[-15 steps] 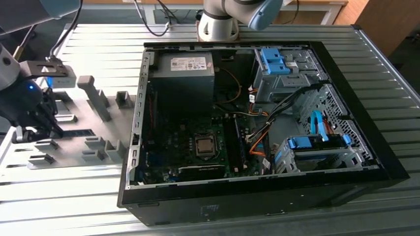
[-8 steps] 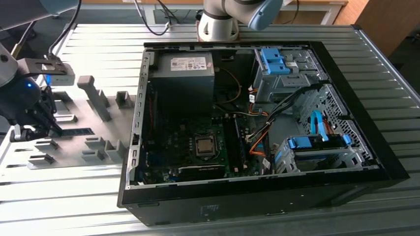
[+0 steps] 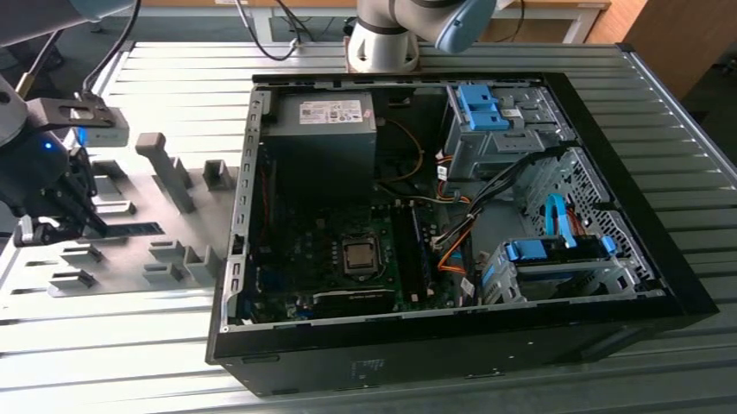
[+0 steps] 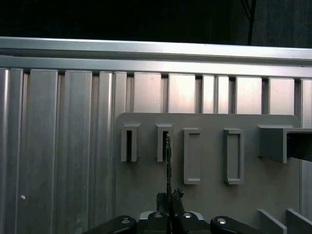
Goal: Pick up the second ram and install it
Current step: 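Pick up the second ram and move it above second insertion slot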
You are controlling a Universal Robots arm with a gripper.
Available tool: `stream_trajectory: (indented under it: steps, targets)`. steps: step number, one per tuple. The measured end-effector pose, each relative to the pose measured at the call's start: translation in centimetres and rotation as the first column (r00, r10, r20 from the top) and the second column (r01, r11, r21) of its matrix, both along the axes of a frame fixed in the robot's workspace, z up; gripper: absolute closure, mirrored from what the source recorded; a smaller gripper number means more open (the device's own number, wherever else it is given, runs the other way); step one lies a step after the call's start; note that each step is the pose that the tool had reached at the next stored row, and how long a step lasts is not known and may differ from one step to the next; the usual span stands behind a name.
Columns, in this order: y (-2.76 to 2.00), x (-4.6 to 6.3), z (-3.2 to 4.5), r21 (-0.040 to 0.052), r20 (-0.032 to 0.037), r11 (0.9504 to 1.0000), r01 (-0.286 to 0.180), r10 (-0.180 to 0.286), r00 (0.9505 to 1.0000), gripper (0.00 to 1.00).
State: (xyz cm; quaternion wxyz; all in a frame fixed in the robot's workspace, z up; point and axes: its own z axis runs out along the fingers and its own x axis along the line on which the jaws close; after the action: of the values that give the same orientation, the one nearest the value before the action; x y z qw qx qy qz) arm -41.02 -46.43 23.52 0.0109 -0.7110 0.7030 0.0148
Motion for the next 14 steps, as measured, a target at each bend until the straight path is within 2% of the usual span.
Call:
stream_trajectory:
  steps: [14]
  targets:
    - [0.00, 0.00, 0.86, -0.0001, 0.0000, 1.0000, 0.000, 0.000, 1.0000, 0.86]
